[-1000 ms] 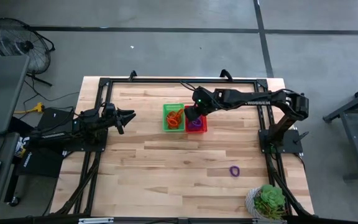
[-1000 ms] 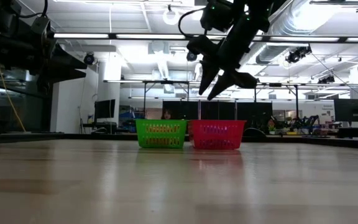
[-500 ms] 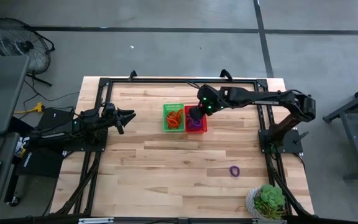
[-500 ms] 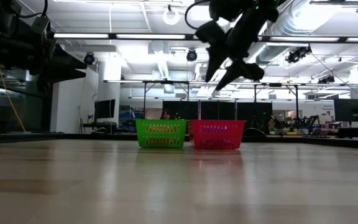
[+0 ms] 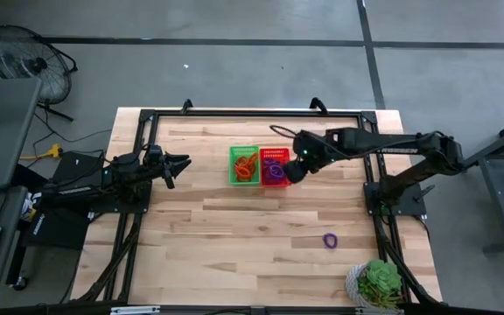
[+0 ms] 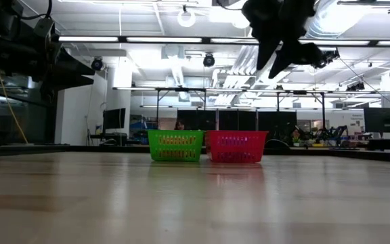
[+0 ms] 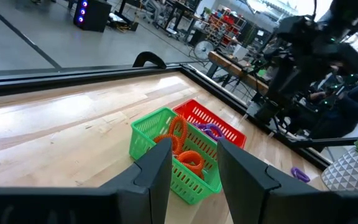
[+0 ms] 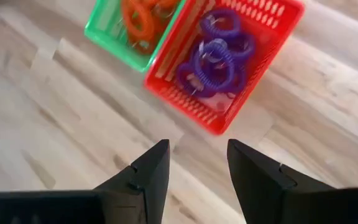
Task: Sort spring keychains
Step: Put the purple spring keychain into the orange bin
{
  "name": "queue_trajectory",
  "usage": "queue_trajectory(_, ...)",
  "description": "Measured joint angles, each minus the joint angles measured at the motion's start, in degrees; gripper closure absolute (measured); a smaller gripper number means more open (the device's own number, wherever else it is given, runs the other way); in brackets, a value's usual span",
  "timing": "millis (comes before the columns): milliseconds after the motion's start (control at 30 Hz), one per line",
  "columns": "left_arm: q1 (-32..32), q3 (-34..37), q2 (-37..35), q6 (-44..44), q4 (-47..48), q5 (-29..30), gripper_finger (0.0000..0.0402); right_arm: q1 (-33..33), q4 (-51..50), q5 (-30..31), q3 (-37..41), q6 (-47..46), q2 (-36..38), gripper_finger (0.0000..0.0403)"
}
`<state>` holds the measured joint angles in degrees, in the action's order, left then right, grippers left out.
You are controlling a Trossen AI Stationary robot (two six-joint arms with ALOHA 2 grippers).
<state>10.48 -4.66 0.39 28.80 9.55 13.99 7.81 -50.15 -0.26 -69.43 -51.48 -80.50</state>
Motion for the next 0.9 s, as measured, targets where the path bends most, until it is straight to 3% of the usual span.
queue_trajectory(533, 0.0, 0.0, 0.0, 0.0, 0.0, 0.0, 0.0275, -18.7, -2.4, -1.2, 0.0, -8.4, 0.3, 0.0247)
queue_trajectory(900, 0.0, 0.0, 0.0, 0.0, 0.0, 0.0, 0.0275, -30.5, -5.3, 2.9, 0.0, -11.7, -3.4, 0.0252)
